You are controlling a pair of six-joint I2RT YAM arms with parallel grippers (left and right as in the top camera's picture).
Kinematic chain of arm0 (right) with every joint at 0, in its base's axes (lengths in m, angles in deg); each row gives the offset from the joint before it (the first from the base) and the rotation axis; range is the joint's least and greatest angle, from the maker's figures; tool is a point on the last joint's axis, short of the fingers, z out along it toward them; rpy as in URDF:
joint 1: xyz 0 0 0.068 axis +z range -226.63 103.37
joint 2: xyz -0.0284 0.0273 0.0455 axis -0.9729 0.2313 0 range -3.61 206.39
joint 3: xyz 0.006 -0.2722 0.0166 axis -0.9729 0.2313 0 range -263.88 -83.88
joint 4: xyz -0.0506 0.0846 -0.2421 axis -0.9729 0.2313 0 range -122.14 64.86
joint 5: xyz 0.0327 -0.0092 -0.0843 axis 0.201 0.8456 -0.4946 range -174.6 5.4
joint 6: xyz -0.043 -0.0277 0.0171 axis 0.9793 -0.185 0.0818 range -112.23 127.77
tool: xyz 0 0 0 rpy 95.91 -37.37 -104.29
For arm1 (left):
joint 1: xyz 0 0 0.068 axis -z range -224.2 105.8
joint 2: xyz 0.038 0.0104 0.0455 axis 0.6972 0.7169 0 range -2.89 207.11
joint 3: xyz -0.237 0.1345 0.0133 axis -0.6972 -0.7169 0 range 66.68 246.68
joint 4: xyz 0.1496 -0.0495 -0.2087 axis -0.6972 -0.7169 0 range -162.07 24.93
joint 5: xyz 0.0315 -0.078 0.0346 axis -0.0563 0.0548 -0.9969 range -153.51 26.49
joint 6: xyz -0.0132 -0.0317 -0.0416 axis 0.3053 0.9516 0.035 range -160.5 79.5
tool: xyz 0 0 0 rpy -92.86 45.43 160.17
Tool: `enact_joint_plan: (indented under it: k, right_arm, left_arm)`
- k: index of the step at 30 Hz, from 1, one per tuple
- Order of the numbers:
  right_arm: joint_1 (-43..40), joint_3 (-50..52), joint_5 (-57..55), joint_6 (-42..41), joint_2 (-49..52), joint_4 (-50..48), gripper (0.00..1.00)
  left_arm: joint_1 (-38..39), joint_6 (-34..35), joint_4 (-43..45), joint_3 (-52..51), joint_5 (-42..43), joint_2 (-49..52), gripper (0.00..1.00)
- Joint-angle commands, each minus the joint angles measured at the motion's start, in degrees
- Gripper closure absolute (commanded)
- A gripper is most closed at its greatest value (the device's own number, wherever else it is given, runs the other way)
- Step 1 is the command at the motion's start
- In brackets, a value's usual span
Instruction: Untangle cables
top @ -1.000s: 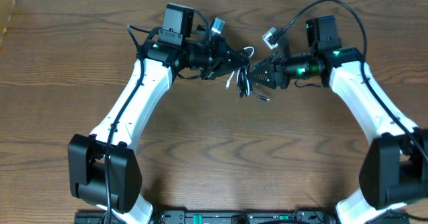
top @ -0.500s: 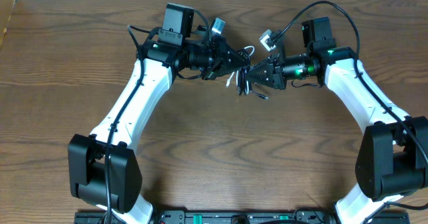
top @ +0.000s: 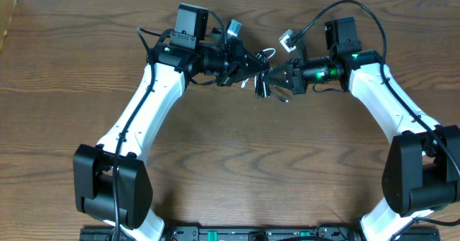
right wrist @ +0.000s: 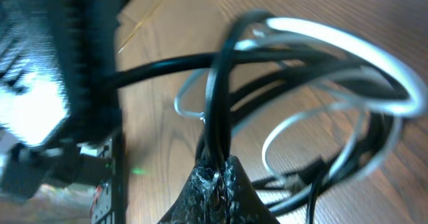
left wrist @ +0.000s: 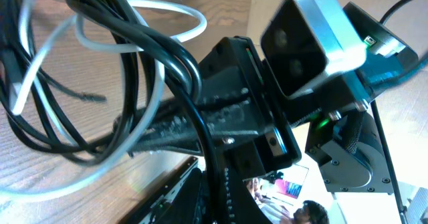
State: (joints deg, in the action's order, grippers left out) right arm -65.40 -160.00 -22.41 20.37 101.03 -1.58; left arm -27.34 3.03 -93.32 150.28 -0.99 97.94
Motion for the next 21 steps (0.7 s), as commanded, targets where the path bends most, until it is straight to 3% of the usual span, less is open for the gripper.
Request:
enact_joint_plan:
  k: [1, 8, 13, 21]
  right_arm:
    - [0.44, -0.15, -5.95, -7.10, 0.28, -0.04, 0.99]
    - [0.52, -0.15, -15.63, -13.53, -4.24, 2.29, 0.99]
    - [1.97, -0.15, -28.39, -17.77, -10.38, 6.60, 0.99]
    - [9.31, -0.15, -46.18, -28.33, -16.79, 9.90, 0.99]
  left_arm:
    - [-0.13, 0.00, 0.00, 0.74, 0.31, 0.07, 0.93]
    - [-0.13, -2.56, -2.38, 0.74, -6.71, 0.07, 0.92]
    - [-0.13, -3.76, -5.86, 0.74, -11.19, 0.07, 0.92]
    - [0.26, -4.50, -6.49, 0.74, -13.22, 0.09, 0.92]
